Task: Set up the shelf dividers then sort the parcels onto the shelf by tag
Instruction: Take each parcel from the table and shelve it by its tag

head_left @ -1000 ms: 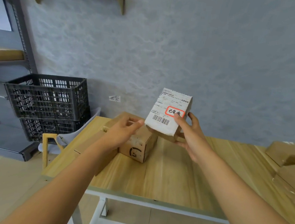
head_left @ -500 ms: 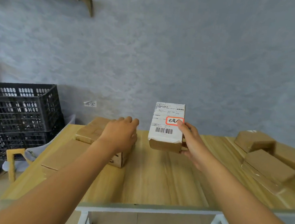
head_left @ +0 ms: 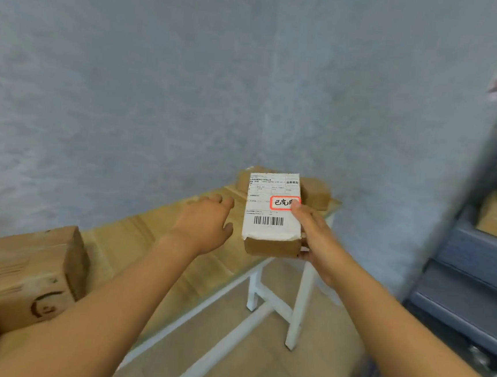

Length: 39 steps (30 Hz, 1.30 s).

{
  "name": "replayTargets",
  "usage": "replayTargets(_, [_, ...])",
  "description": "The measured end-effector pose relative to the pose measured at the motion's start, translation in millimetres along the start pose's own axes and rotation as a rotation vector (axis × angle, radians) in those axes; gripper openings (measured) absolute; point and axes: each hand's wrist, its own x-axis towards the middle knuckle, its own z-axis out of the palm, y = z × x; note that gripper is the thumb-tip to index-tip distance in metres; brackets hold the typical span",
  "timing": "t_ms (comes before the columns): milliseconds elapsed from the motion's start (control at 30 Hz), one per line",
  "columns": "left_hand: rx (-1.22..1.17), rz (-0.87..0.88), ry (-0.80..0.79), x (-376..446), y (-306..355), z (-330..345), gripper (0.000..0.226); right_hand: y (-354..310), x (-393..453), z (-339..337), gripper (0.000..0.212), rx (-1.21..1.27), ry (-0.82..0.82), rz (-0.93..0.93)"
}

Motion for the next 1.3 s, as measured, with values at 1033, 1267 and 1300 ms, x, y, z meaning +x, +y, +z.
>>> replayTargets(1033, [-0.287,0.804,0.172,1.3,507.1,-76.6,0.034,-3.1,-322.9,-413.0,0.061,-0.009,0.851,0.006])
replayTargets(1267, [-0.366,0.984,0.186,10.2,568.3,-87.3,0.033,-5.8,-357.2,-445.0,0.055,0.019,1.025,-0.001])
replayTargets(1300, [-0.371,1.012,0.197,9.0,577.0,-87.2,0.032,-3.5,-362.5,-447.9,0.055,0.023,1.048,0.004])
